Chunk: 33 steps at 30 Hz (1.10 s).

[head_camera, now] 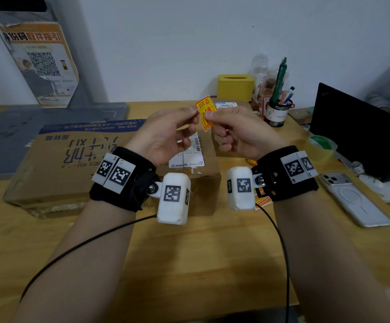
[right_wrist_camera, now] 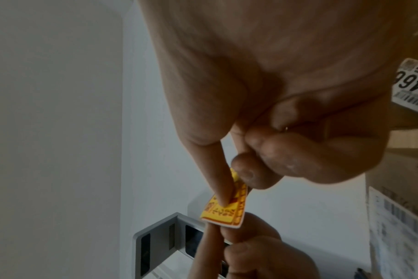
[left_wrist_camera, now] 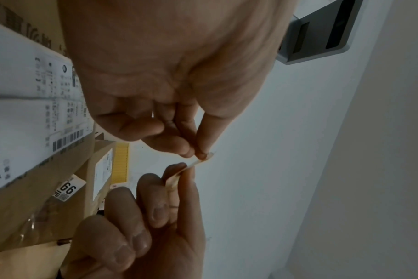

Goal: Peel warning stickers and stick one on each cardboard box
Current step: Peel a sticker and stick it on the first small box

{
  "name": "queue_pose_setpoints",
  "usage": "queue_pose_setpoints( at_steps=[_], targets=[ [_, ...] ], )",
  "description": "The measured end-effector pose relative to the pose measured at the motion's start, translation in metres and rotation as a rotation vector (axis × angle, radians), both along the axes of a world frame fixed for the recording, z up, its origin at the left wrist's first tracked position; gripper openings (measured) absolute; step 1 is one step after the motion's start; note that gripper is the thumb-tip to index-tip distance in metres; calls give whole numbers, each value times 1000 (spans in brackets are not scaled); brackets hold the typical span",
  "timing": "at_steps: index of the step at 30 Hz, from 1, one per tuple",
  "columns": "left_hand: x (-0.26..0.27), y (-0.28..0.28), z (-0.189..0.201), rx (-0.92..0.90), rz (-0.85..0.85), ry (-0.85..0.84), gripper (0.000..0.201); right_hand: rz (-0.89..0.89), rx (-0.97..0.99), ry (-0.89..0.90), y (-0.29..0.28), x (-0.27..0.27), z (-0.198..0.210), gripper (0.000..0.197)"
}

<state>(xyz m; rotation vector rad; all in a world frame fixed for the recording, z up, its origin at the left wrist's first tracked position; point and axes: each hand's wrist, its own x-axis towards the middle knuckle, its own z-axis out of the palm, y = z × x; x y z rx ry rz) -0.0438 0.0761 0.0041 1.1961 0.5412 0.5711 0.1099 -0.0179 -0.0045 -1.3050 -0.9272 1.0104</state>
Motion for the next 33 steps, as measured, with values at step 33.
queue_pose_setpoints(
  at_steps=[33],
  targets=[
    [-6,4,-7,135,71,122,17,-244,9,-141,2,-19,11,20]
  ],
)
